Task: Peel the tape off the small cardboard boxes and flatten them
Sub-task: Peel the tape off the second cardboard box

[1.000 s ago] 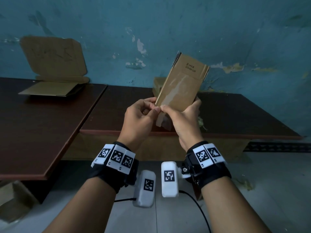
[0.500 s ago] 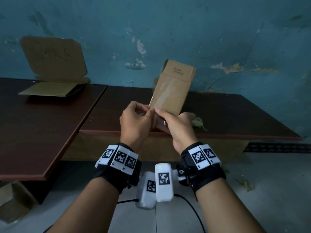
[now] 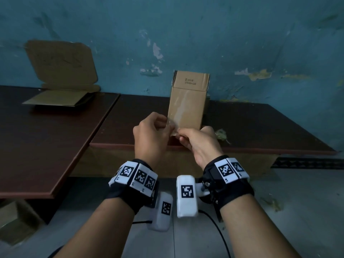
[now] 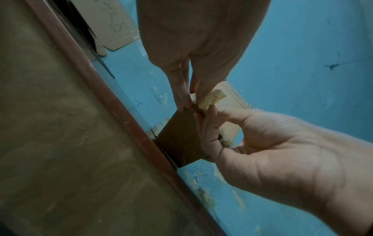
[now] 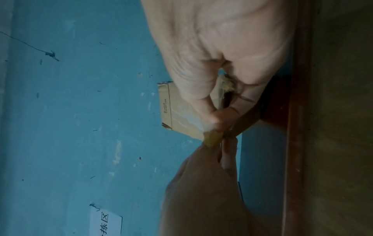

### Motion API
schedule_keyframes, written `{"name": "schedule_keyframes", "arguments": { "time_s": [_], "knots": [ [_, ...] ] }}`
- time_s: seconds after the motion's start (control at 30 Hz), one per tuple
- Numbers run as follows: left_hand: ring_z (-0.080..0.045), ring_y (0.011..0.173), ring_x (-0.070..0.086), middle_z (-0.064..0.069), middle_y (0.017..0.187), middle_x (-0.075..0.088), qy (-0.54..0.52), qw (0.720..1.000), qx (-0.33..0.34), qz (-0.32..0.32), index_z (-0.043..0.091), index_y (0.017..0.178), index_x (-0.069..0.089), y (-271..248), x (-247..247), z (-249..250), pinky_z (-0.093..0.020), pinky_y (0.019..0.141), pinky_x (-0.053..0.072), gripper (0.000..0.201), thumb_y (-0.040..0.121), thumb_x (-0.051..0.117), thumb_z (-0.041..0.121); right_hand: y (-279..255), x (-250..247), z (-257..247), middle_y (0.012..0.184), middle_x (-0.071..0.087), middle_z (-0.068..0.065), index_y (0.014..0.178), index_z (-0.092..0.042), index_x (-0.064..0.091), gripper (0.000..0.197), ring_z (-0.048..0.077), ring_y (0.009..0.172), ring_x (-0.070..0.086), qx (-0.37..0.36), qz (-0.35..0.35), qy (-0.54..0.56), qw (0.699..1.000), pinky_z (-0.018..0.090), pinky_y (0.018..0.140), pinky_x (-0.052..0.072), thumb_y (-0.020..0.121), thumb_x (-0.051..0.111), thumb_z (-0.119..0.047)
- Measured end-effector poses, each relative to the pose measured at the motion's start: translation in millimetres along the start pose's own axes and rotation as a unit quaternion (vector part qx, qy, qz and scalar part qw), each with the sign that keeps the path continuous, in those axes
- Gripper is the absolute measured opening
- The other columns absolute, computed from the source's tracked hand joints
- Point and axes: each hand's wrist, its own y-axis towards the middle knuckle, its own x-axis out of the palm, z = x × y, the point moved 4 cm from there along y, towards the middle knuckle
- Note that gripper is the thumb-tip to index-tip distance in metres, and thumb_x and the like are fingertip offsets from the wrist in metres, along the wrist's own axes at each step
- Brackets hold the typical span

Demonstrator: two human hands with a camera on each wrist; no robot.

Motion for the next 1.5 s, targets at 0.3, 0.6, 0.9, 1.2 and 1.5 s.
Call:
{"name": "schedule_keyframes", "arguments": {
  "time_s": [0.3, 0.6, 0.9, 1.2, 1.5],
  "knots": [
    [-0.005, 0.087, 0.074, 0.010, 0.084, 0.078, 0.032, 0.999, 0.036, 0.009, 0.018, 0.096, 0.085, -10, 3, 7, -0.025, 0.087, 0.061, 0.007, 0.090, 0.084, 0.021, -1, -10, -11, 0.106, 0.074, 0.023, 0.110, 0.011, 0.065, 0.026, 0.019, 0.078, 0.071, 0.021, -0.042, -0.049, 0.998, 0.018, 0.052, 0.054, 0.086, 0.077, 0.009],
    [-0.002, 0.080, 0.069, 0.012, 0.077, 0.073, 0.050, 0.999, -0.001, 0.004, 0.020, 0.086, 0.076, -8, 4, 6, -0.008, 0.065, 0.049, 0.013, 0.081, 0.087, 0.024, 1, -4, -7, 0.113, 0.071, 0.022, 0.123, 0.007, 0.056, 0.042, 0.019, 0.078, 0.073, 0.010, -0.032, -0.065, 0.997, 0.019, 0.052, 0.054, 0.086, 0.076, 0.007],
    [-0.007, 0.077, 0.070, 0.009, 0.074, 0.072, 0.048, 0.999, 0.001, 0.007, 0.018, 0.082, 0.071, -4, 2, 3, -0.032, 0.077, 0.060, 0.014, 0.080, 0.085, 0.019, 1, 0, -5, 0.109, 0.072, 0.027, 0.123, 0.011, 0.058, 0.041, 0.017, 0.064, 0.072, 0.013, -0.035, -0.068, 0.997, 0.020, 0.048, 0.052, 0.085, 0.074, 0.009],
    [0.004, 0.072, 0.067, 0.008, 0.076, 0.073, 0.031, 0.999, -0.011, -0.021, 0.015, 0.086, 0.073, -7, 3, 6, -0.005, 0.060, 0.046, 0.021, 0.075, 0.090, 0.016, 2, -5, -9, 0.105, 0.071, 0.022, 0.119, 0.011, 0.060, 0.035, 0.019, 0.071, 0.070, 0.015, -0.040, -0.085, 0.995, 0.019, 0.048, 0.050, 0.086, 0.073, 0.009],
    [0.001, 0.074, 0.070, 0.007, 0.077, 0.074, 0.002, 0.999, -0.028, -0.020, 0.015, 0.089, 0.074, -4, 4, 2, -0.010, 0.064, 0.054, 0.023, 0.074, 0.092, 0.016, 6, -6, -5, 0.111, 0.073, 0.022, 0.121, 0.008, 0.058, 0.039, 0.020, 0.076, 0.074, 0.016, -0.041, -0.098, 0.994, 0.020, 0.050, 0.052, 0.086, 0.075, 0.006]
  ]
}}
